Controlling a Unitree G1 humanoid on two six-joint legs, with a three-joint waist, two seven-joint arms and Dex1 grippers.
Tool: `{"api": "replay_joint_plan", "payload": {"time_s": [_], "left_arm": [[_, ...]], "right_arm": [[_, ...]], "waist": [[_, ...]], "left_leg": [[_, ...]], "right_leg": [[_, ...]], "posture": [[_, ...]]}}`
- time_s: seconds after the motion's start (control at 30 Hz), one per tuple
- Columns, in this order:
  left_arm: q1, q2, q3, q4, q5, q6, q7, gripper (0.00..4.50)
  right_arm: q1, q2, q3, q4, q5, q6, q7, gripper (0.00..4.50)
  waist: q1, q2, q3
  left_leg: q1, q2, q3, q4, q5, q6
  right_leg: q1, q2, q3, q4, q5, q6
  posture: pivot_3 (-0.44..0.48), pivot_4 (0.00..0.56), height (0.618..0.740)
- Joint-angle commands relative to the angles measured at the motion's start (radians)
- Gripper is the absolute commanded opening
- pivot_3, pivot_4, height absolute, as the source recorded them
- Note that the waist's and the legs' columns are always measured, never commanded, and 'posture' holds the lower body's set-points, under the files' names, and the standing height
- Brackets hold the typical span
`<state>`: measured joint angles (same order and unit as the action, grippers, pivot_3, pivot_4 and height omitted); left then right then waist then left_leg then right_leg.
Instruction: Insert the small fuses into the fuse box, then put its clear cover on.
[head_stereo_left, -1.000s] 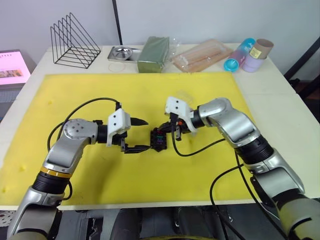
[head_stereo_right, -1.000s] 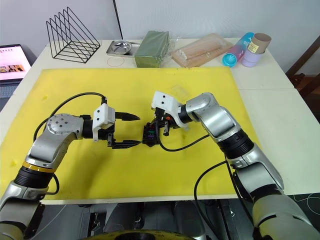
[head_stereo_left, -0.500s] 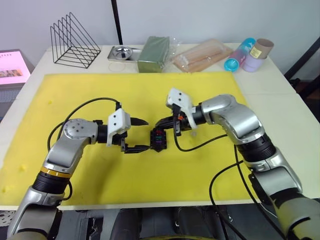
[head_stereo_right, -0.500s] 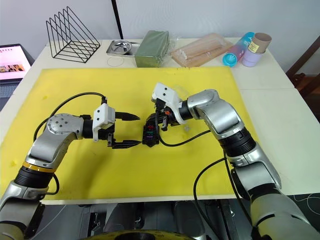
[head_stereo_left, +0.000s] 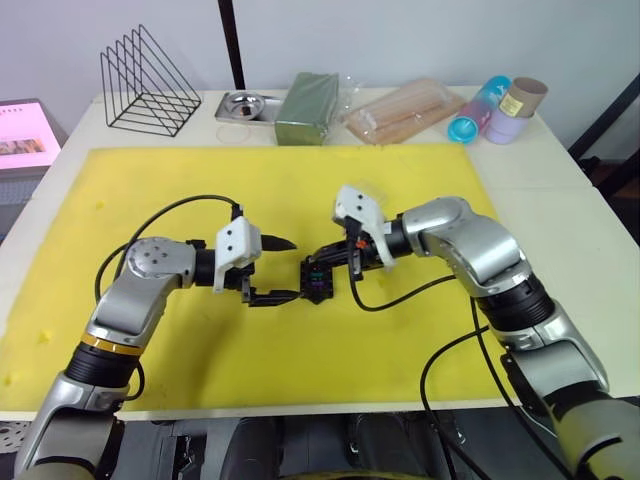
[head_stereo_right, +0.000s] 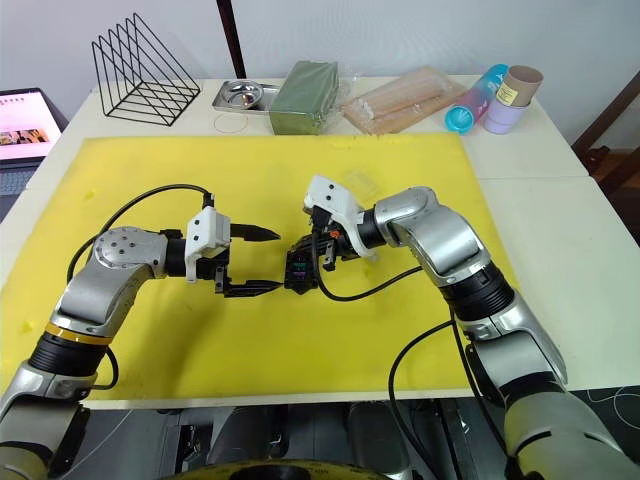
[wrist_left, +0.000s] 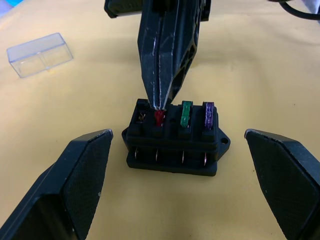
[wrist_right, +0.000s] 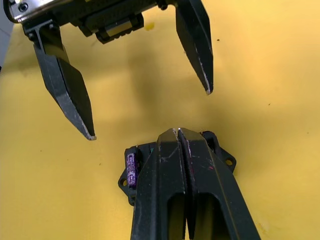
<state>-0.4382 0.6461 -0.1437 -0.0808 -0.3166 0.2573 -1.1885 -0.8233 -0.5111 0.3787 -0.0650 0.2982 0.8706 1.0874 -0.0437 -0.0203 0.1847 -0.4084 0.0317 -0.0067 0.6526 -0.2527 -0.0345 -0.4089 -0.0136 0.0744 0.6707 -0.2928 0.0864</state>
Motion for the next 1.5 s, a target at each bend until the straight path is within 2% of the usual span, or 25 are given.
{"api": "replay_joint_plan", "payload": {"time_s": [0.03, 0.37, 0.8, 1.23, 1.33, 1.5], "left_arm": [[-0.016, 0.003, 0.014, -0.016, -0.01, -0.005, 0.0, 4.5], [-0.013, 0.001, 0.014, -0.02, -0.012, -0.002, 0.002, 4.5], [-0.012, 0.0, 0.015, -0.022, -0.014, -0.001, 0.004, 4.5], [-0.013, -0.002, 0.013, -0.022, -0.013, 0.0, 0.006, 4.5], [-0.015, -0.003, 0.012, -0.019, -0.012, -0.002, 0.005, 4.5], [-0.017, 0.001, 0.016, -0.015, -0.012, -0.005, 0.003, 4.5]], "right_arm": [[-0.003, -0.006, -0.005, 0.002, -0.004, -0.022, -0.001, 0.02], [0.01, -0.003, 0.046, 0.093, -0.053, -0.088, 0.008, 0.02], [0.032, -0.018, 0.102, 0.097, -0.079, -0.098, 0.055, 0.02], [0.044, -0.023, 0.134, 0.148, -0.141, -0.122, 0.041, 0.02], [0.05, -0.023, 0.127, 0.136, -0.135, -0.126, 0.044, 0.02], [0.014, 0.005, 0.023, 0.088, -0.046, -0.067, 0.04, 0.02]], "waist": [[0.0, 0.0, 0.0], [0.0, 0.0, 0.0], [0.0, 0.0, 0.0], [0.002, 0.0, -0.001], [0.002, 0.0, -0.002], [0.002, 0.0, -0.002]], "left_leg": [[0.0, 0.0, 0.0, 0.0, 0.0, 0.0], [0.0, 0.0, 0.0, 0.0, 0.0, 0.0], [0.001, 0.0, 0.0, 0.0, 0.0, 0.0], [0.002, 0.0, 0.0, 0.0, 0.0, 0.0], [0.002, 0.0, 0.0, 0.0, 0.0, 0.0], [0.002, 0.0, 0.0, 0.0, 0.0, 0.0]], "right_leg": [[0.0, 0.0, 0.0, 0.0, 0.0, 0.0], [0.0, 0.0, 0.0, 0.0, 0.0, 0.0], [0.001, 0.0, 0.0, 0.0, 0.0, 0.0], [0.003, 0.0, 0.0, 0.0, 0.0, 0.0], [0.003, 0.0, 0.0, 0.0, 0.0, 0.0], [0.003, 0.0, 0.0, 0.0, 0.0, 0.0]], "posture": [[0.0, 0.15, 0.74], [0.0, 0.15, 0.74], [0.0, 0.15, 0.74], [0.0, 0.15, 0.74], [0.0, 0.15, 0.74], [0.0, 0.15, 0.74]]}}
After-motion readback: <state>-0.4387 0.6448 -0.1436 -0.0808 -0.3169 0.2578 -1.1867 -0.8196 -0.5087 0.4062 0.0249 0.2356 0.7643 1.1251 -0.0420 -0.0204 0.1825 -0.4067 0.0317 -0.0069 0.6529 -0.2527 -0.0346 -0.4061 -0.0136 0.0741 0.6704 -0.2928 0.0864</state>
